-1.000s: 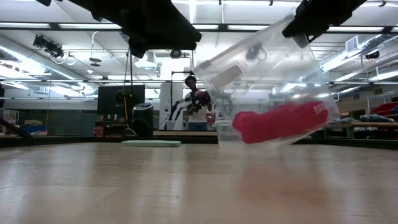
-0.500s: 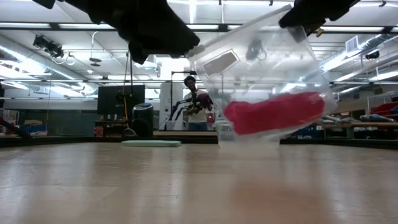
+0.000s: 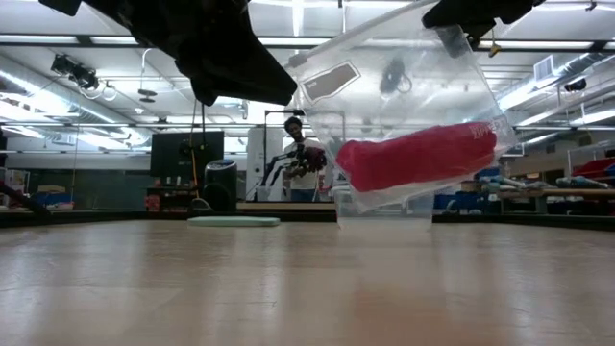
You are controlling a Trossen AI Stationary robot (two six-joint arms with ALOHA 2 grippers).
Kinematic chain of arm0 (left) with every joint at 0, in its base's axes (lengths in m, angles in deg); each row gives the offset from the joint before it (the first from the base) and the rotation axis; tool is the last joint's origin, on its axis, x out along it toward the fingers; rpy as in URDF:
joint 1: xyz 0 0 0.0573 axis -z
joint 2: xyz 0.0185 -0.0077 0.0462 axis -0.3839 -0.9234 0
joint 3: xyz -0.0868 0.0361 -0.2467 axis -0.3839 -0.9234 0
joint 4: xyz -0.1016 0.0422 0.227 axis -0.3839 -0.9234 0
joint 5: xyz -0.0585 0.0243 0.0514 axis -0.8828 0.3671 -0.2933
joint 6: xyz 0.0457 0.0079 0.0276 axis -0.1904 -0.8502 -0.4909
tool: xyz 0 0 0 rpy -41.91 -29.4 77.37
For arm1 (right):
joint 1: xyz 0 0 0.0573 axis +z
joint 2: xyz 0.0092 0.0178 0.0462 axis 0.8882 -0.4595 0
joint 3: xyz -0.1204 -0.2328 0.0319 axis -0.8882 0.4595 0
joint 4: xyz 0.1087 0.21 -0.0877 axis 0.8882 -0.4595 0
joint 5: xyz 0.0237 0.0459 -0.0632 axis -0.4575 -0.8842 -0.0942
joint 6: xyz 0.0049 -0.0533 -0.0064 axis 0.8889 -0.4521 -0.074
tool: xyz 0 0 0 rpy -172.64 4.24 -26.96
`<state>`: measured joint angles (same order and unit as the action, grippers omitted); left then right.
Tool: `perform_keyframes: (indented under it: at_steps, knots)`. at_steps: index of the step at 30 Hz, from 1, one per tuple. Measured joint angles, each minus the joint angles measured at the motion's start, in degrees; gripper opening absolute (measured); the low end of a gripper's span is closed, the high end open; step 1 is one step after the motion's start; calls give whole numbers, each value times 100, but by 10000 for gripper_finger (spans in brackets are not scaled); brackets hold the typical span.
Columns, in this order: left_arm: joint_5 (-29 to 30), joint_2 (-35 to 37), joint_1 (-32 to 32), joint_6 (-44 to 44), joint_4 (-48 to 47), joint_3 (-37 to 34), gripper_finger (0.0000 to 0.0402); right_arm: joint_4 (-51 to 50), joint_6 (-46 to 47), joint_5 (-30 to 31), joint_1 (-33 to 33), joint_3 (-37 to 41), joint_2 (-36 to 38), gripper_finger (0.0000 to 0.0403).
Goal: Roll bandage
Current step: Open the transparent zip bag
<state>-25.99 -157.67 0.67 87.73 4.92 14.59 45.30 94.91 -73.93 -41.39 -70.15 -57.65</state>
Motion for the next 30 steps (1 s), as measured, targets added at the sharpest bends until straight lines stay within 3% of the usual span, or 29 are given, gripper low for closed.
perform_keyframes:
  at_steps: [12, 17, 22, 30]
  knots:
    - [29, -2, 0, -11, 291, 2, 130, 229, -46, 59, -4, 0, -42, 0]
    - [160, -2, 0, -30, 480, 2, 91, 367, -96, 66, -4, 0, -309, 0]
    - [105, -2, 0, -40, 353, 3, 18, 454, -133, 70, -39, 0, -525, 0]
    - [84, -2, 0, -5, 263, 9, 14, 573, -137, 85, -42, 0, -538, 1]
